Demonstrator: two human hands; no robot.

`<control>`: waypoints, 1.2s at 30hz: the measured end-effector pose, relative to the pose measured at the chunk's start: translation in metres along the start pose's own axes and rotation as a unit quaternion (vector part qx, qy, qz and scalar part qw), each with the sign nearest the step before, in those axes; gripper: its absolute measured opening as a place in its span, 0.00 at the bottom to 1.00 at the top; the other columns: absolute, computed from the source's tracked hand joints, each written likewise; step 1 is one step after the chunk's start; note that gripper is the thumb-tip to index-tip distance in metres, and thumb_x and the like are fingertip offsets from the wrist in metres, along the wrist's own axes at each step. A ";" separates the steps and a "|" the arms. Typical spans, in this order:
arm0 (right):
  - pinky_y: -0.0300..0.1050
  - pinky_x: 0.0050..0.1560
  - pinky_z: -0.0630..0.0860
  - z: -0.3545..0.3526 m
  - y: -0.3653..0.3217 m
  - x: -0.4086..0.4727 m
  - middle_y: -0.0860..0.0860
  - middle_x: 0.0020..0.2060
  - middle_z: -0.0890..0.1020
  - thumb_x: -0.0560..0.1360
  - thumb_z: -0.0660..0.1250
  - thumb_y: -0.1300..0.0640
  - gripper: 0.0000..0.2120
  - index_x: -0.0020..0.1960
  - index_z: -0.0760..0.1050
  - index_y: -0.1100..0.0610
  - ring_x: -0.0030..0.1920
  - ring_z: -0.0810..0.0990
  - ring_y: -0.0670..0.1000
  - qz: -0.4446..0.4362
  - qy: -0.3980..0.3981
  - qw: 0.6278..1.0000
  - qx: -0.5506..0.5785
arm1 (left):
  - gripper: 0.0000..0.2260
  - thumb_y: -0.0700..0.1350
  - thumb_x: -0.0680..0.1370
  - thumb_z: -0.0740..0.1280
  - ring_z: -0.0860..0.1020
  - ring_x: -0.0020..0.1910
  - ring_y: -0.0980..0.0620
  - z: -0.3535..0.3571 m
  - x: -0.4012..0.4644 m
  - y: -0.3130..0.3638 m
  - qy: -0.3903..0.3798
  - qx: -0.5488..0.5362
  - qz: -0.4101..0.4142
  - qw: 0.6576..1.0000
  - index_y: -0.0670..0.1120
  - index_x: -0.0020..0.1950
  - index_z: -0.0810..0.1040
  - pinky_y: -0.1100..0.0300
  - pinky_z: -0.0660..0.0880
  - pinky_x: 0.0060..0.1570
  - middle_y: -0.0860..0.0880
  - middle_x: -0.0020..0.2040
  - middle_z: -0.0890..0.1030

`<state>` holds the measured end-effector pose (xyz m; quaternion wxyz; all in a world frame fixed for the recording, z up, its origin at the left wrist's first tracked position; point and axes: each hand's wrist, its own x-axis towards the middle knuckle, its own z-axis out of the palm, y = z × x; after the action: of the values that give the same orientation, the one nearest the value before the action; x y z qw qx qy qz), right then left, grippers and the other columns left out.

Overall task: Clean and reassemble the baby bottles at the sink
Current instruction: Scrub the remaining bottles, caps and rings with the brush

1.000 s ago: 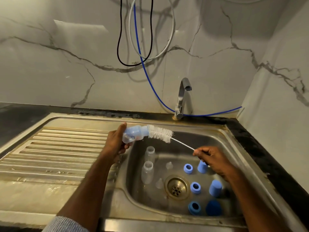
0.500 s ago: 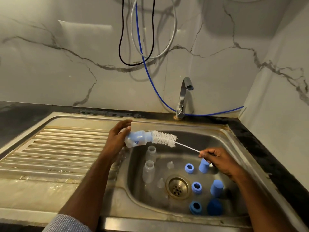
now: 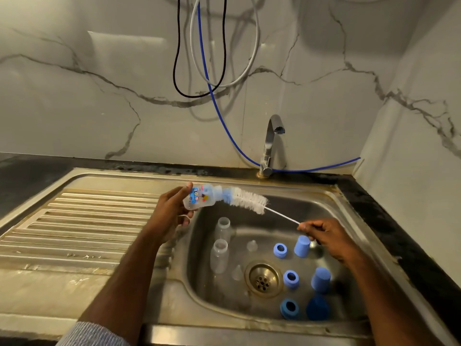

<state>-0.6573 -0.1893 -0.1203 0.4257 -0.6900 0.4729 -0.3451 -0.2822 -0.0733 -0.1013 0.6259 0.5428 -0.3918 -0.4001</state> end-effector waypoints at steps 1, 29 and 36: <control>0.30 0.38 0.74 0.007 -0.003 -0.001 0.55 0.37 0.83 0.78 0.69 0.63 0.05 0.49 0.85 0.60 0.36 0.78 0.47 -0.009 -0.011 1.000 0.005 | 0.23 0.68 0.73 0.67 0.77 0.31 0.49 0.004 0.000 -0.002 -0.004 0.001 -0.019 1.000 0.50 0.53 0.85 0.61 0.73 0.27 0.40 0.43 0.84; 0.30 0.36 0.72 0.012 -0.002 0.002 0.58 0.34 0.78 0.79 0.68 0.64 0.06 0.50 0.84 0.64 0.36 0.74 0.49 -0.017 -0.018 0.999 0.024 | 0.26 0.64 0.80 0.61 0.69 0.22 0.55 0.014 -0.001 0.010 0.083 -0.068 -0.134 0.985 0.41 0.53 0.79 0.67 0.65 0.20 0.45 0.31 0.76; 0.34 0.35 0.73 0.010 0.001 0.002 0.53 0.30 0.80 0.78 0.69 0.62 0.07 0.45 0.84 0.56 0.32 0.76 0.45 -0.006 -0.041 0.999 0.015 | 0.26 0.65 0.79 0.64 0.70 0.24 0.55 0.015 -0.003 0.009 0.099 -0.045 -0.131 0.985 0.40 0.54 0.79 0.66 0.66 0.22 0.44 0.33 0.76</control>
<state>-0.6481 -0.1882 -0.1247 0.4533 -0.6997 0.4455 -0.3262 -0.2968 -0.0750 -0.0911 0.6274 0.5979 -0.2351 -0.4400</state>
